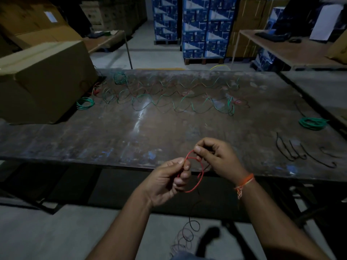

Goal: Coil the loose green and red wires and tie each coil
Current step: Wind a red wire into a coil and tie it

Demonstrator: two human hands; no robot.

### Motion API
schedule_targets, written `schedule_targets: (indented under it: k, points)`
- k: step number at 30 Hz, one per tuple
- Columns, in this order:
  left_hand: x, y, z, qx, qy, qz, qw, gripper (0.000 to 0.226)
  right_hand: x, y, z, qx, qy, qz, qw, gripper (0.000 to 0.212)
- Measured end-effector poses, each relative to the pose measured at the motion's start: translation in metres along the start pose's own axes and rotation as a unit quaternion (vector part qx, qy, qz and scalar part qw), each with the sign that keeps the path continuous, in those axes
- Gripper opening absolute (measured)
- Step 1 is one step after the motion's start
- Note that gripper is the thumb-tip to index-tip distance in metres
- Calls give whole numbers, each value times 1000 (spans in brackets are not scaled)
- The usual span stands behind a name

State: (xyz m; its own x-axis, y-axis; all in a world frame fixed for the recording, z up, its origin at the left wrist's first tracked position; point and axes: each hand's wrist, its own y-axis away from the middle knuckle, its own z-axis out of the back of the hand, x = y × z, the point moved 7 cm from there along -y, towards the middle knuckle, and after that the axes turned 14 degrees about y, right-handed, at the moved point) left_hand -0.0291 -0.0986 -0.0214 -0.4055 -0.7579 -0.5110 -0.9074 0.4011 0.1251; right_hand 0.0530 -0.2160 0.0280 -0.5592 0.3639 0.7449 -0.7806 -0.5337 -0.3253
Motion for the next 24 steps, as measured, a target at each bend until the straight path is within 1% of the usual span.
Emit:
schedule_targets:
  k: [3, 6, 7, 9, 12, 14, 16, 19, 22, 24]
  points:
    - [13, -1, -7, -10, 25, -65, 998, 19, -13, 15, 13, -16, -28, -4, 999, 16]
    - [17, 3, -6, -23, 80, -113, 990, 25, -38, 34, 6, 23, -74, -48, 996, 16]
    - [20, 5, -7, -17, 101, -115, 988, 24, -45, 42, 2, 35, -74, -58, 995, 17]
    - [28, 9, -11, -3, 136, -113, 984, 17, -58, 53, -3, 33, -56, -72, 995, 19]
    - [48, 12, -19, 16, 158, -89, 983, 24, -67, 61, 1, -5, -43, -80, 996, 23]
    - [52, 13, -27, 32, 161, -93, 982, 24, -70, 63, 5, -14, -33, -85, 996, 25]
    - [48, 15, -34, 52, 189, -113, 974, 24, -77, 66, 4, 13, -26, -99, 995, 25]
    - [32, 22, -35, 63, 243, -154, 956, 25, -90, 81, -9, 84, -26, -113, 990, 18]
    - [17, 30, -25, 55, 266, -187, 944, 17, -91, 100, -16, 114, 32, -67, 991, 18]
    - [10, 33, -15, 36, 271, -197, 941, 18, -86, 110, -15, 118, 44, -47, 991, 15]
